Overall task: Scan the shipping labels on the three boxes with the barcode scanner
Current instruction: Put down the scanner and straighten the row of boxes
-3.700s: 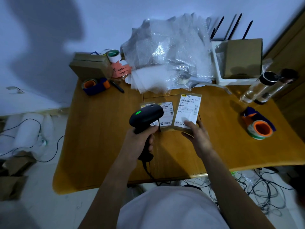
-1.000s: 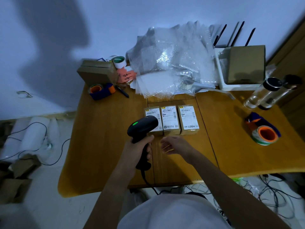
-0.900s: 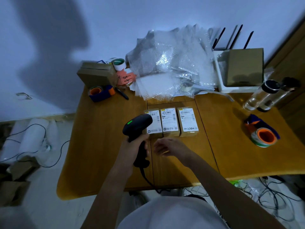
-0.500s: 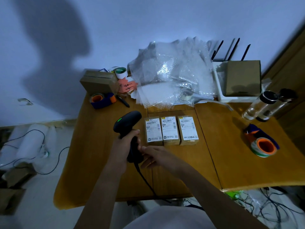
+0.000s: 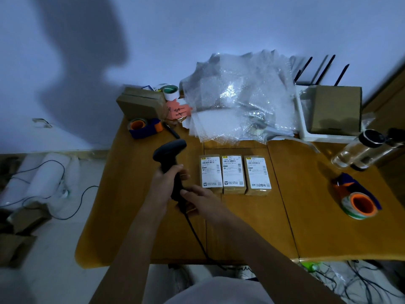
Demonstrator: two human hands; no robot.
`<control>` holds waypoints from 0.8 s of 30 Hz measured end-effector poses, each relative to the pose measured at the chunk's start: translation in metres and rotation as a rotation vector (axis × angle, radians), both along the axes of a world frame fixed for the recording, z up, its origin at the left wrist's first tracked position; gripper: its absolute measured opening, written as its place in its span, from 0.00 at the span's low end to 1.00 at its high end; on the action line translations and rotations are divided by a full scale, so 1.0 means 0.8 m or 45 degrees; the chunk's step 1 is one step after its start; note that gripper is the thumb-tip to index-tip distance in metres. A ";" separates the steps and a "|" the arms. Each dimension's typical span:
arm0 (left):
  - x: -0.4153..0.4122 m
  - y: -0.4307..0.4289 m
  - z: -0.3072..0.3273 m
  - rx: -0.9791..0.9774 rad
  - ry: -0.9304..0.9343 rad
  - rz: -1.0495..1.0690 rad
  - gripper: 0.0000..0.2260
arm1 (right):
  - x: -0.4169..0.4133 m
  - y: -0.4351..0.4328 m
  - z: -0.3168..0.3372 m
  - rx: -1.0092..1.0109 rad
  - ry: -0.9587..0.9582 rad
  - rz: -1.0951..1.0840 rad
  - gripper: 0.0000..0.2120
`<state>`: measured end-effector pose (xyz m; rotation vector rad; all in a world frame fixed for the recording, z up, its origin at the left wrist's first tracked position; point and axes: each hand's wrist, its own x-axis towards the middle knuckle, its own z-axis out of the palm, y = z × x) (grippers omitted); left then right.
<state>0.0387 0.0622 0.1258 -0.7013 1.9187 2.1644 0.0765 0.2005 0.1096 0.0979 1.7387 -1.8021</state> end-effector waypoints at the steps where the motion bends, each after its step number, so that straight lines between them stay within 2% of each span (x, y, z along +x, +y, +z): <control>1: 0.002 -0.003 -0.006 -0.078 -0.030 -0.050 0.13 | -0.004 -0.005 -0.004 0.010 -0.006 -0.036 0.16; 3: 0.011 -0.004 -0.018 -0.209 -0.083 -0.184 0.14 | -0.011 -0.013 -0.009 0.032 -0.024 -0.115 0.16; 5: 0.020 0.000 -0.034 -0.218 -0.113 -0.251 0.15 | -0.017 -0.020 -0.015 0.088 -0.027 -0.157 0.16; 10: 0.018 -0.005 -0.071 -0.329 -0.197 -0.141 0.17 | -0.018 -0.037 -0.039 0.233 0.005 -0.174 0.17; 15: 0.014 -0.007 -0.090 -0.734 -0.145 -0.169 0.14 | -0.023 -0.050 -0.062 0.243 -0.114 -0.193 0.17; 20: -0.010 -0.022 -0.119 -0.561 -0.249 -0.246 0.14 | -0.040 -0.050 -0.085 0.418 -0.167 -0.181 0.16; 24: -0.022 -0.030 -0.137 -0.396 -0.346 -0.287 0.11 | -0.056 -0.047 -0.101 0.562 -0.149 -0.055 0.15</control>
